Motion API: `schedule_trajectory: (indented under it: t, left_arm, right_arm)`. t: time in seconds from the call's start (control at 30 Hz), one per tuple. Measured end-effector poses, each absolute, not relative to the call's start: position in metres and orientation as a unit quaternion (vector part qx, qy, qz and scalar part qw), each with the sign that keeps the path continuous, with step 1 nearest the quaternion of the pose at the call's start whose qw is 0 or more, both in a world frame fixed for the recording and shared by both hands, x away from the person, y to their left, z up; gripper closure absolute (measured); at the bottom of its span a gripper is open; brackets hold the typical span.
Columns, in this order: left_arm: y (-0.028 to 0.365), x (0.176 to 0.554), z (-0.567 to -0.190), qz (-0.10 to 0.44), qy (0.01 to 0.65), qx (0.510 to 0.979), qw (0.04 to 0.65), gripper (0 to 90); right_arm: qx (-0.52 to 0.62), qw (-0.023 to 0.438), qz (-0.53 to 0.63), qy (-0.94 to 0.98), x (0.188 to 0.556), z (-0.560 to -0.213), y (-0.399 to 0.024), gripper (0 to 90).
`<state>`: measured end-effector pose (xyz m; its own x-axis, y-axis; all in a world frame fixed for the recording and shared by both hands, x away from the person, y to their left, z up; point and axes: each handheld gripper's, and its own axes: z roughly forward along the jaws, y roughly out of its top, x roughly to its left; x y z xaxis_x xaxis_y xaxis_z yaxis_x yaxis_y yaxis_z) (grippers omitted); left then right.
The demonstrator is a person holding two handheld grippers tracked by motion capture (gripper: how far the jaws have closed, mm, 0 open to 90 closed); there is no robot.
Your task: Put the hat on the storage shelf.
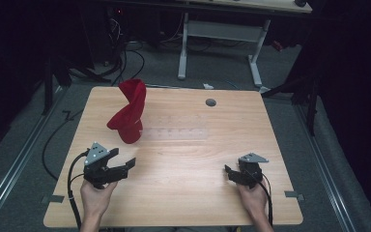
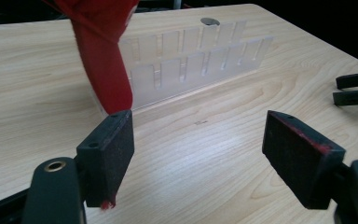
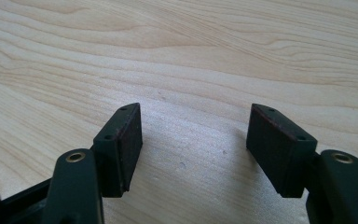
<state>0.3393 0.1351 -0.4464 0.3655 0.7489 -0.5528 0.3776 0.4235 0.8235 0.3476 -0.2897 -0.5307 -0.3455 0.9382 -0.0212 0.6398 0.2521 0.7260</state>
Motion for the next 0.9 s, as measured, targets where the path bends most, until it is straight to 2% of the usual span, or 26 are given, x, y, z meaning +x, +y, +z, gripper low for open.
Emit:
schedule_trajectory:
  t: [0.47,0.9]
  left_arm:
    - [0.12,0.339,-0.457,0.106,0.549,0.514,0.651,25.1]
    - [0.103,0.339,-0.468,0.095,0.544,0.539,0.636,25.3]
  right_arm:
    - [0.522,0.234,0.319,0.756,0.347,-0.531,-0.29,36.0]
    - [0.523,0.234,0.319,0.755,0.347,-0.531,-0.29,36.0]
